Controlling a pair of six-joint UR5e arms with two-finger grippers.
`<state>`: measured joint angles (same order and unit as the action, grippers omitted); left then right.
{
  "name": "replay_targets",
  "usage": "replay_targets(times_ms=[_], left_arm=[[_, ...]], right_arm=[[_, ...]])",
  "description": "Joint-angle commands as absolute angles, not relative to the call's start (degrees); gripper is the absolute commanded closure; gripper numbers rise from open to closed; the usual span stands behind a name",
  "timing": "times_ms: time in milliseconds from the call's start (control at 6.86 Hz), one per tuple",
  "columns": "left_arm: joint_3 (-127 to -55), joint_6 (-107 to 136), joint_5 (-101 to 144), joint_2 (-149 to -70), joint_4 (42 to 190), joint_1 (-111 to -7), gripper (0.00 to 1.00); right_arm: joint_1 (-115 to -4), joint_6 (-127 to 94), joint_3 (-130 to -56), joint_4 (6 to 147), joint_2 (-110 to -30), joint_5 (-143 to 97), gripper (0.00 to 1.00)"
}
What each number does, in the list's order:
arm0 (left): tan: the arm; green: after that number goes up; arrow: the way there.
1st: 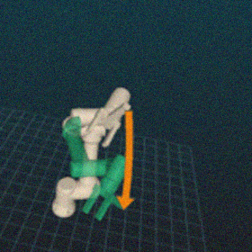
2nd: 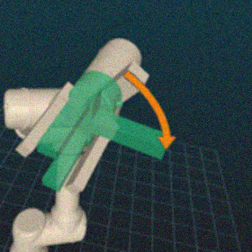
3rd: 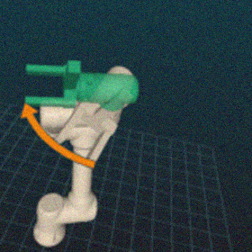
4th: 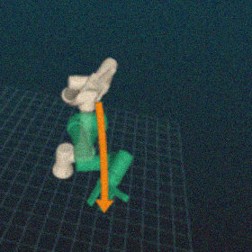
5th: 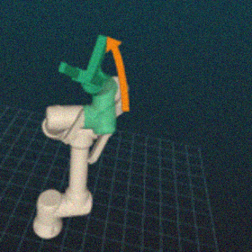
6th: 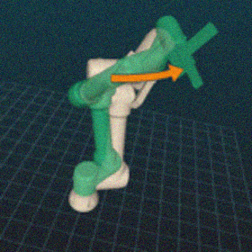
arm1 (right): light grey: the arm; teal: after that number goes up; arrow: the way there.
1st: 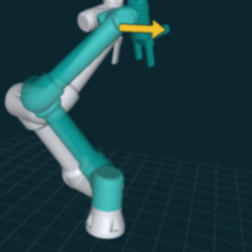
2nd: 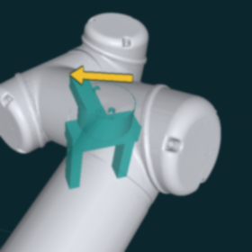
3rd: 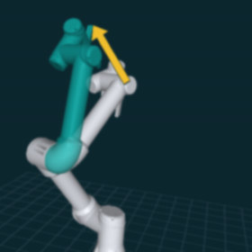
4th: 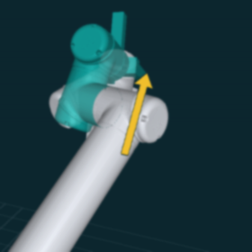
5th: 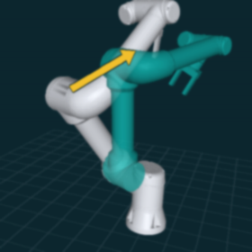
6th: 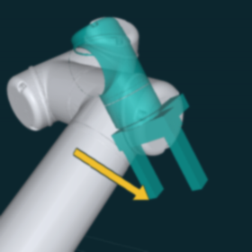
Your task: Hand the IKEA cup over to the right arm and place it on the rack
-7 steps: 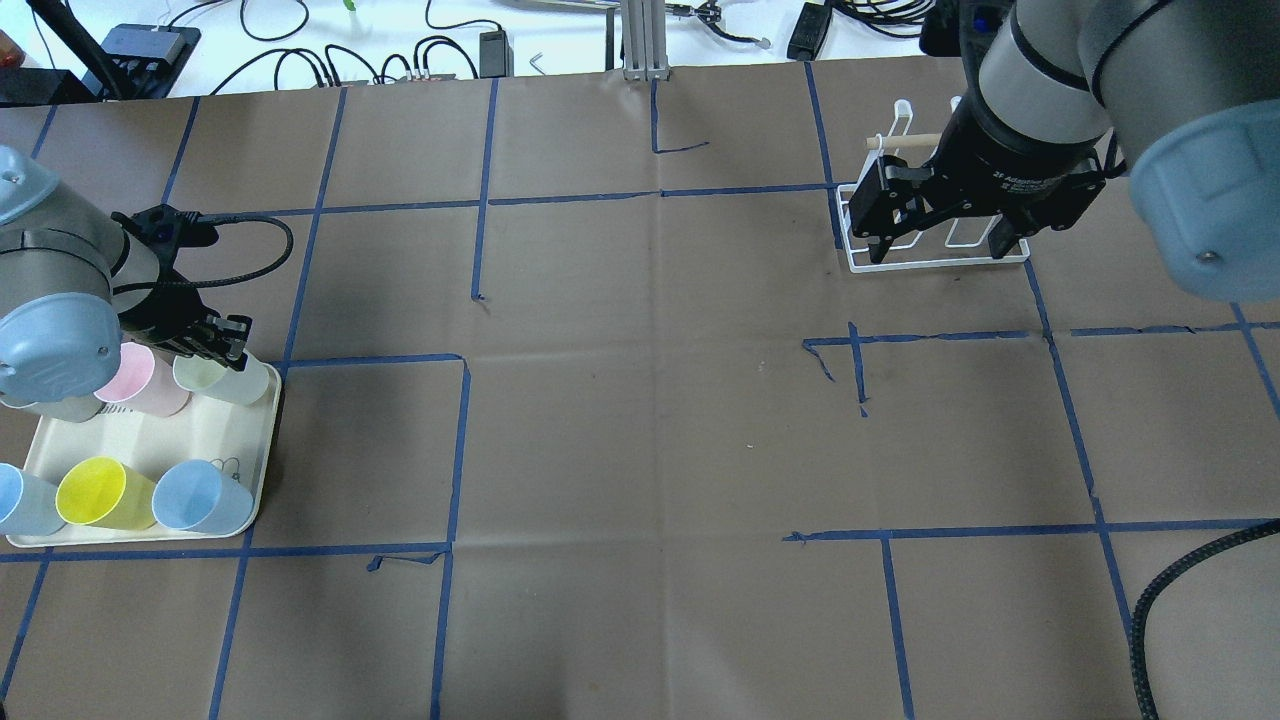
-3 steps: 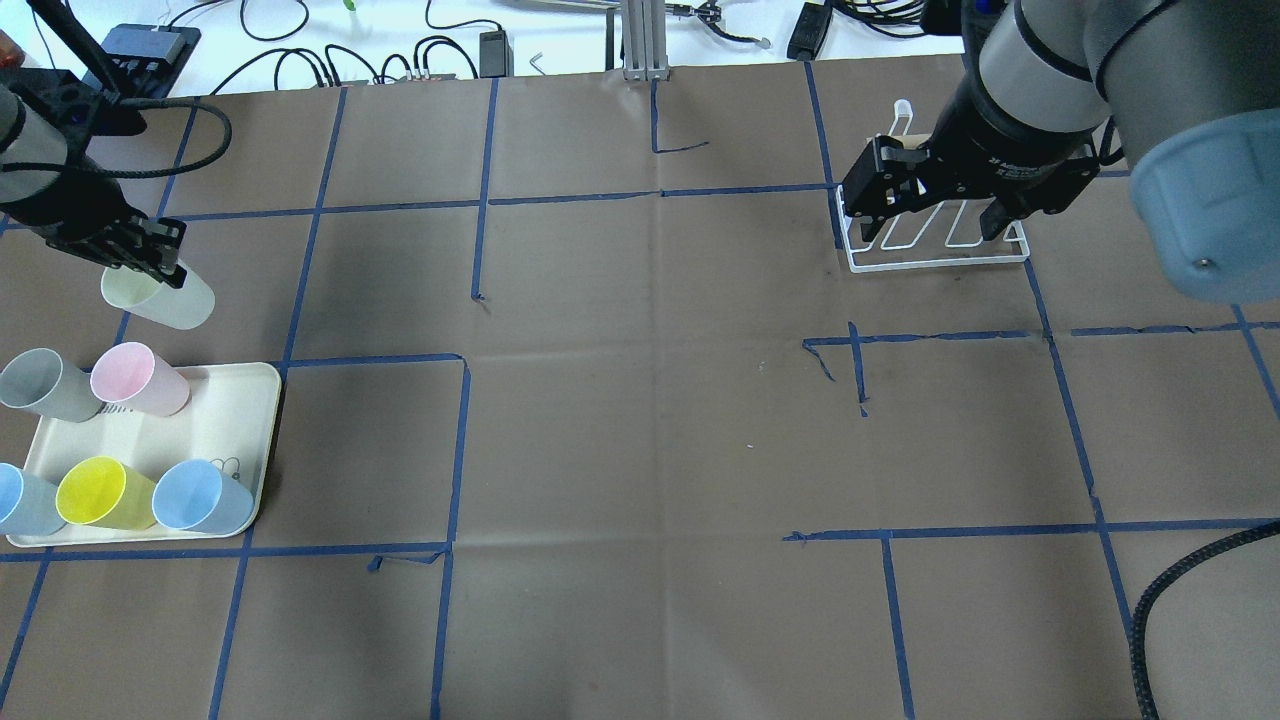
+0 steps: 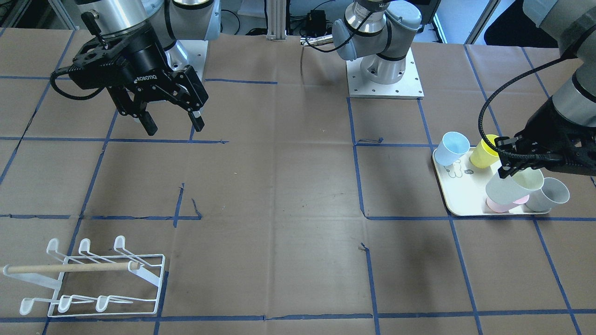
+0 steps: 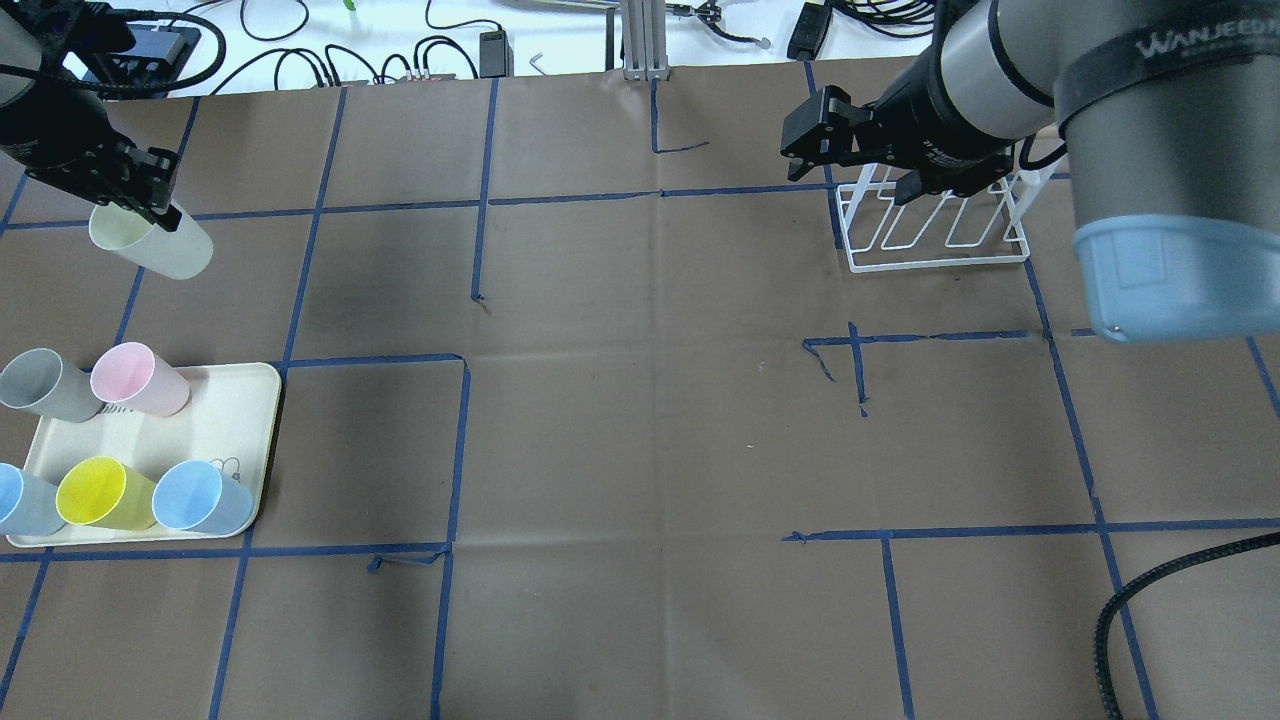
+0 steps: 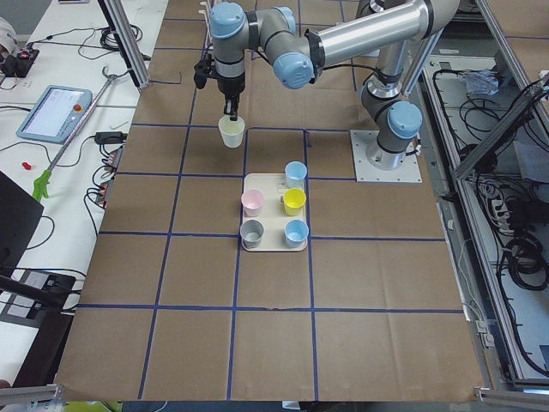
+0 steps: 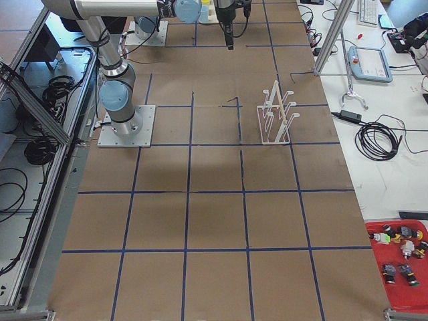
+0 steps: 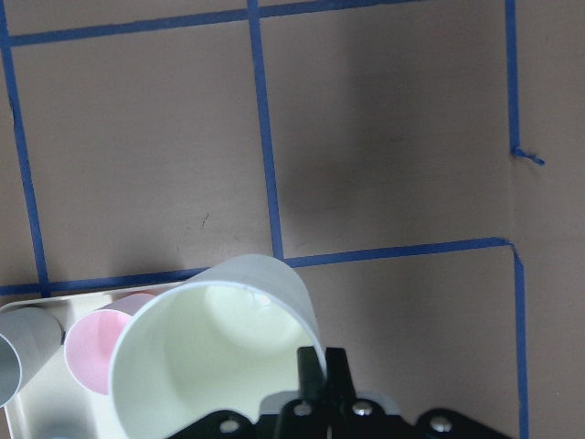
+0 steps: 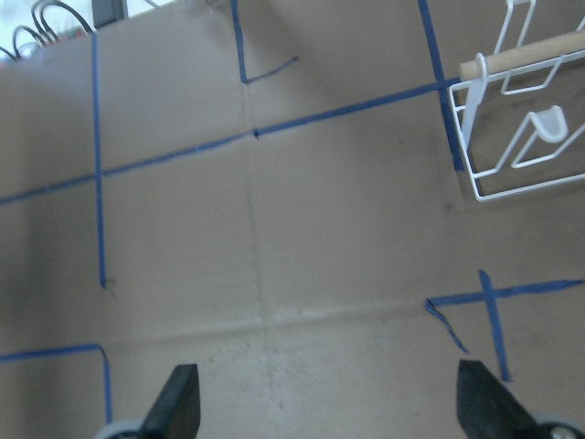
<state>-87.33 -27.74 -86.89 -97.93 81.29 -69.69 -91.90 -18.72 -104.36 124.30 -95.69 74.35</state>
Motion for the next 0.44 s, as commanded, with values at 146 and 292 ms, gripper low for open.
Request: replay_targets(times_ms=[146, 292], left_arm=[[-89.29, -31.11, -68.36, -98.09, 74.03, -71.19, 1.00], [-90.51, -32.33, -61.68, -97.39, 70.70, -71.37, 1.00]], right_arm=[[-91.93, -47.63, -117.38, 159.13, -95.63, 65.07, 0.00], [-91.93, -54.60, -120.29, 166.30, -95.71, 64.08, 0.00]])
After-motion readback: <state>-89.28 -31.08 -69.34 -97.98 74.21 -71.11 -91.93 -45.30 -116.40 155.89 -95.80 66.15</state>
